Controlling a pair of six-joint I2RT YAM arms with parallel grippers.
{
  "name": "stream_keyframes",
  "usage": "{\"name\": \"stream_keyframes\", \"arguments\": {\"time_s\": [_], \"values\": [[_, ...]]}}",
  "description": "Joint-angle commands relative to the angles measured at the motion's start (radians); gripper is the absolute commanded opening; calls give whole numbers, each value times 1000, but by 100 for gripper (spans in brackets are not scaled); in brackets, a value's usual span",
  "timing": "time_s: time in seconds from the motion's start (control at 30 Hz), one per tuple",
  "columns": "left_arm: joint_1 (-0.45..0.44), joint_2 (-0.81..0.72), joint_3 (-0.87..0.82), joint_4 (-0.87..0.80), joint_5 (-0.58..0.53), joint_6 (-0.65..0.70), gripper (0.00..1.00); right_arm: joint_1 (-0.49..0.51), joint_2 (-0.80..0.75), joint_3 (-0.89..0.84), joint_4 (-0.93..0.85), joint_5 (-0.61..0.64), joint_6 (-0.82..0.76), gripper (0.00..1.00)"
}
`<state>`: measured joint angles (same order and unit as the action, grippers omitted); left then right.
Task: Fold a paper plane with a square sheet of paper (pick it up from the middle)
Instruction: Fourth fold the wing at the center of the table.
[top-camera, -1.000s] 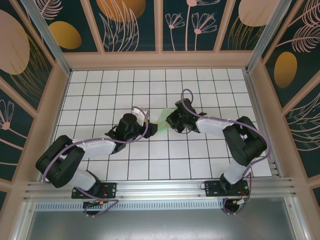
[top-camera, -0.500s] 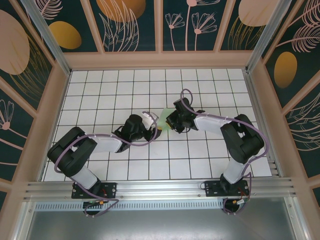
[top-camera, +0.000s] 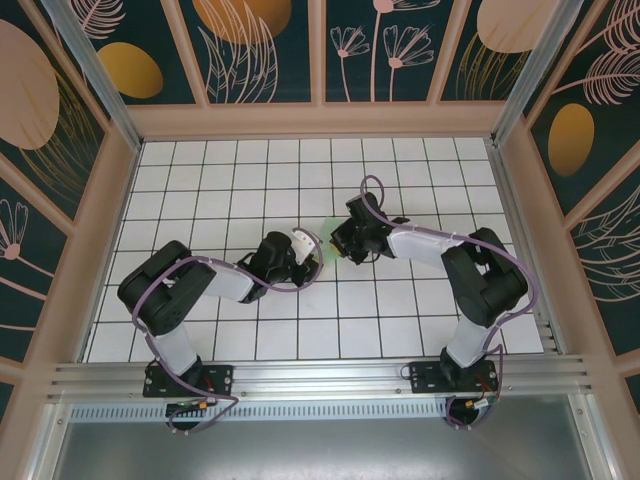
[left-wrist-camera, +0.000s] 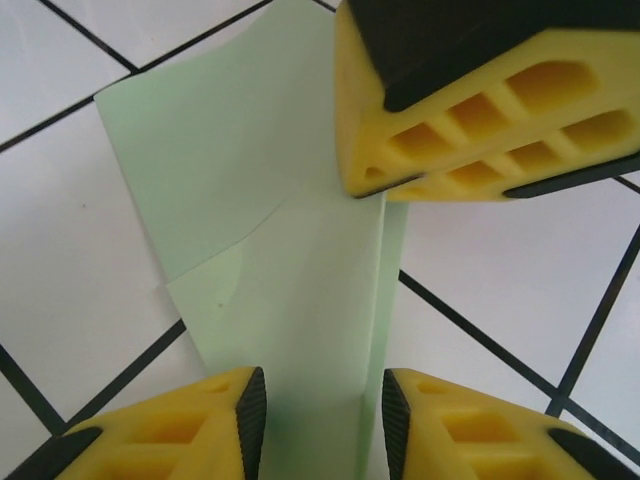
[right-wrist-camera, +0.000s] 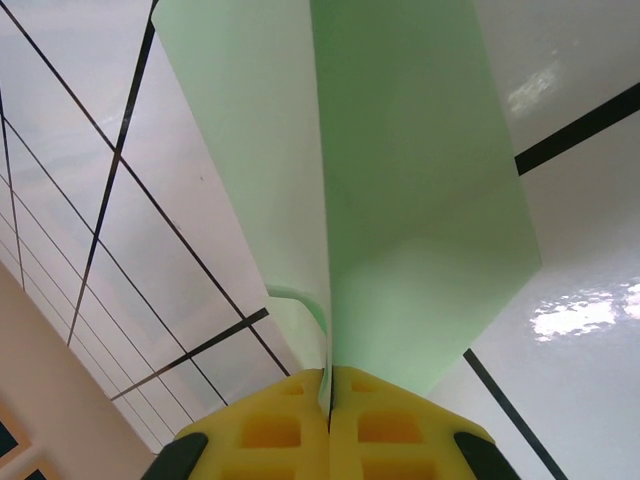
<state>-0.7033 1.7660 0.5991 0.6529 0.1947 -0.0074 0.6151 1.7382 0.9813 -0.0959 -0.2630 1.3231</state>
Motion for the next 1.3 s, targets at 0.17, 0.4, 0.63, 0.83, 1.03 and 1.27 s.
{"name": "stream_keyframes", "arguments": {"time_s": [0.17,0.4,0.63,0.83,1.03,1.27], "values": [[-5,25,23,73,18,-37,33,5,43,36,-23,-54,11,0],[-4,40,25,76,12,-43,24,3,42,36,-22,-62,3,0],[-5,36,-1,115,11,-118,21,-28,-3,18,24,-70,-141,36],[-3,36,-30,167,29,-262,18,-63,-117,-117,209,-89,-342,49],[3,33,-18,150,74,-432,14,-118,-151,-222,338,-174,-465,49],[28,49,-34,220,154,-638,11,-136,-116,-252,409,-248,-544,48]]}}
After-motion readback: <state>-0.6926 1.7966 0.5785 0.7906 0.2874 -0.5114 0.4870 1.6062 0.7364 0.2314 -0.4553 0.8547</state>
